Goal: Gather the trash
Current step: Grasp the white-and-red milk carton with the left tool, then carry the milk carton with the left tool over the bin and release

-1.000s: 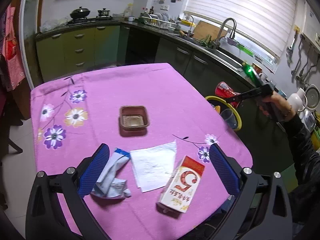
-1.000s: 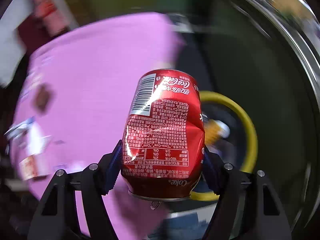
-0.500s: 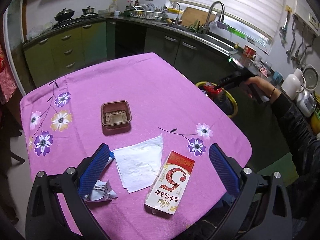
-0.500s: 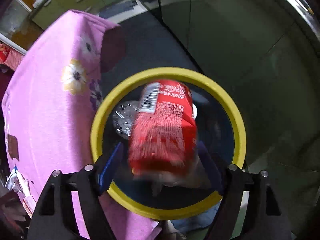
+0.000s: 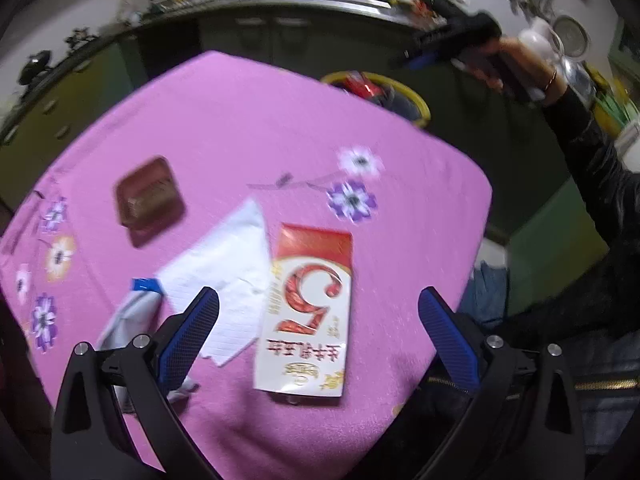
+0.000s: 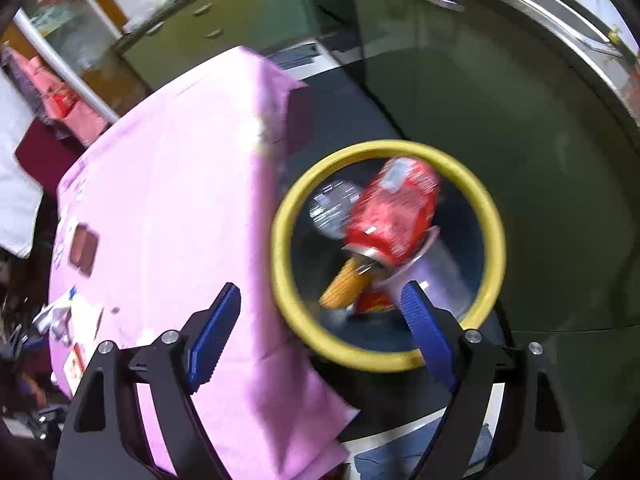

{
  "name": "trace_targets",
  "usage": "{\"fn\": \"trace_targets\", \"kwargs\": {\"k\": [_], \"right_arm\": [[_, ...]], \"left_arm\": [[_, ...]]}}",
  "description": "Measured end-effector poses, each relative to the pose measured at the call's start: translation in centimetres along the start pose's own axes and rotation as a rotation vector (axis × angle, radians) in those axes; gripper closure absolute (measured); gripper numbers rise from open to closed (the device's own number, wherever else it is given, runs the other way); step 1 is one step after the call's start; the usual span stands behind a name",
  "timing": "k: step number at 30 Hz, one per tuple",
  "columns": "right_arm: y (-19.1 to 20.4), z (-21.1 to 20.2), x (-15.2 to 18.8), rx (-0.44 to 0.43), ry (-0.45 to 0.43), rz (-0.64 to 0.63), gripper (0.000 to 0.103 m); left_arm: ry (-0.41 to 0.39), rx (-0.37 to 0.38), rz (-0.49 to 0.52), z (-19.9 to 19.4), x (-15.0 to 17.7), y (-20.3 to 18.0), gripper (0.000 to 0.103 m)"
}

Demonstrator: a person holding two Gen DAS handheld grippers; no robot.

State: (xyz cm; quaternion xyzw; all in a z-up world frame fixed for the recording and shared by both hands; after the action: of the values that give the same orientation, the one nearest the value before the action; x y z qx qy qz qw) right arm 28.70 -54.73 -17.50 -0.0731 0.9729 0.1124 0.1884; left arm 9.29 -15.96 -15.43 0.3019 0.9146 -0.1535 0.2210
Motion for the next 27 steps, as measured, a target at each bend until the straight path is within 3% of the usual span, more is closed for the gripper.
{"fn": "trace_targets", "kwargs": {"k": [6, 8, 10, 16, 22, 27], "right_arm": [[3.9, -0.3, 1.9, -0.055, -0.007, -0.061, 0.021], [4.9, -0.8, 2.2, -0.066, -0.014, -0.075, 0.021], [5.2, -1.2, 2.5, -0.080, -0.022, -0.085, 0.021], [6.2, -1.5, 2.9, -0.108, -0.040, -0.101, 0.021], [6.5, -2.4, 3.4, -0.104, -0.065, -0.109, 0.021], [5.4, -4.4, 4.1, -0.079, -0.118, -0.085, 0.021]], "left_arm": [[0.064, 0.026, 0.013, 2.7, 0.0, 0.3, 0.008], [0.086, 0.028, 0.002, 3.3, 0.2, 0.6, 0.017], [0.117, 0.035, -0.015, 4.1, 0.5, 0.9, 0.035], [0.127, 0.023, -0.029, 5.0, 1.3, 1.3, 0.049], [0.096, 0.001, -0.034, 4.6, 1.2, 1.2, 0.050], [0.058, 0.032, 0.014, 3.1, -1.2, -1.2, 0.050]]}}
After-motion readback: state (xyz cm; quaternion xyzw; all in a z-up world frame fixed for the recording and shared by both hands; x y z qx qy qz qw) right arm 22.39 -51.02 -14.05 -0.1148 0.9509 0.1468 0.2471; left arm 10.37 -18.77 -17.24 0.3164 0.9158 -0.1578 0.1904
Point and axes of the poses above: each gripper's, at about its wrist camera, not at the fingertips, and z roughly the way its jaws point, y to its left, x to its underside, the point moved 7 cm from there along z, roughly the way its jaws point, and after that the axes turned 9 degrees about -z, right-handed, at the moved point
